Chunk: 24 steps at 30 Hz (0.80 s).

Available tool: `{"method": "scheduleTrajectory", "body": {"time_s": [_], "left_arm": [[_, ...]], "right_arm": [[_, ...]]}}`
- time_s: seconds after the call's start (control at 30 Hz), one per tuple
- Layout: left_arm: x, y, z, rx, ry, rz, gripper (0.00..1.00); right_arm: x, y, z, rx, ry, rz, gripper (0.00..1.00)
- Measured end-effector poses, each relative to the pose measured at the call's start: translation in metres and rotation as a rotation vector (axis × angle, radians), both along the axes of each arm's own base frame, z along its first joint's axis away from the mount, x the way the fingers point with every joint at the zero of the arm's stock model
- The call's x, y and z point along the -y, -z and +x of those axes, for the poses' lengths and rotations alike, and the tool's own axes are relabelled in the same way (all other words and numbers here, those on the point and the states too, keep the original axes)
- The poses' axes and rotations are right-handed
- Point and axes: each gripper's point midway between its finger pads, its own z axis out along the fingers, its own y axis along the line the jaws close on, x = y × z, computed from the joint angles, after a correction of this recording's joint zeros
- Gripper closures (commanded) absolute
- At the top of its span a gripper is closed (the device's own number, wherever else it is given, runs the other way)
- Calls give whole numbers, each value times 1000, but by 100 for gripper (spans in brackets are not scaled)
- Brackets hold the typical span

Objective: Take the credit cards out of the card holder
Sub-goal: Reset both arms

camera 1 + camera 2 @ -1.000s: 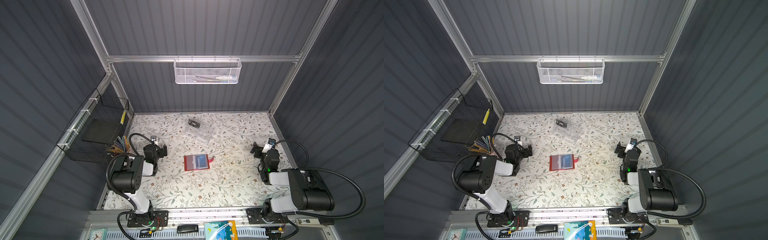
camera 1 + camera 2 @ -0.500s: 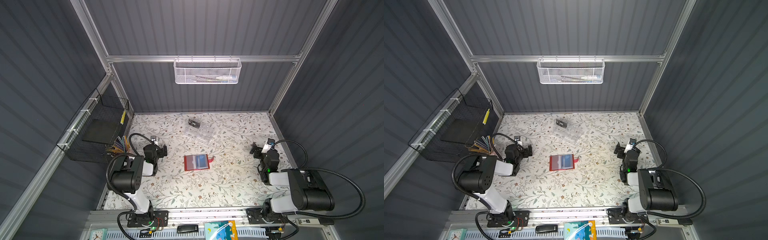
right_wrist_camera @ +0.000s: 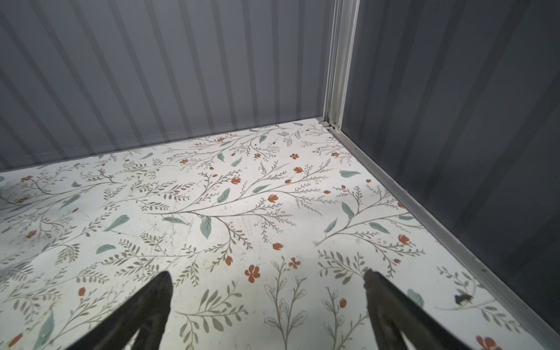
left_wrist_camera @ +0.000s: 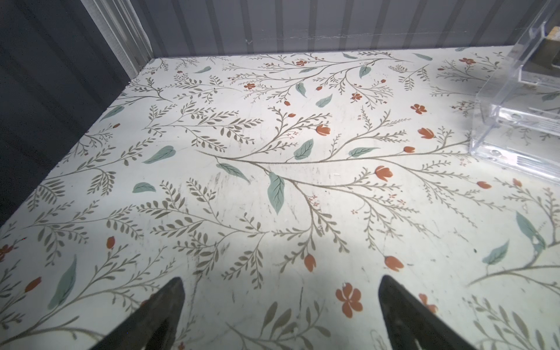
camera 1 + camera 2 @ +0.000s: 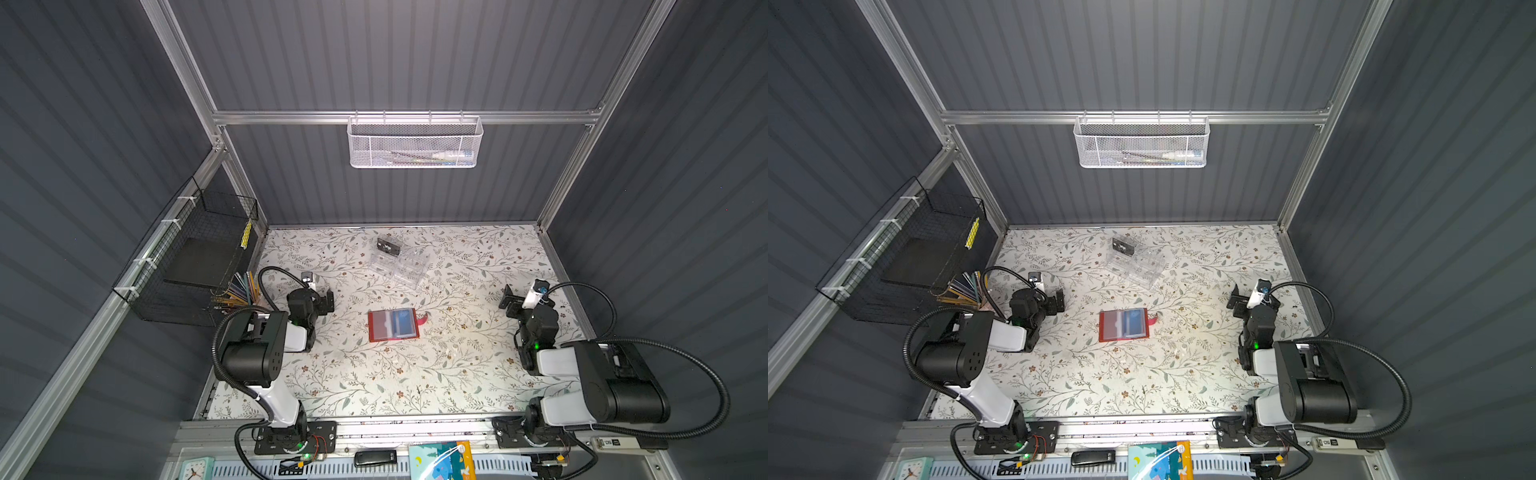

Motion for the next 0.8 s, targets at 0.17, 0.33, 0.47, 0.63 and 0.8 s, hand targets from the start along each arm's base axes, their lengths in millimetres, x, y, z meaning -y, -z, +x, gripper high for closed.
{"method": "scheduleTrajectory", "body": {"time_s": [0.17, 0.33, 0.47, 0.63, 0.8], "left_arm": [[0, -1, 0, 4, 0, 0, 0], [0, -4, 0, 24, 2, 2, 0], [0, -14, -12, 39, 4, 0, 0], [-1, -21, -7, 101, -4, -2, 0], [1, -3, -6, 29, 9, 2, 0]], "right_arm": [[4, -6, 14, -16, 20, 3, 1], [4, -6, 15, -20, 23, 3, 1], [4, -5, 14, -24, 23, 3, 1], [4, -5, 14, -24, 23, 3, 1], [4, -4, 14, -27, 24, 3, 1]]}}
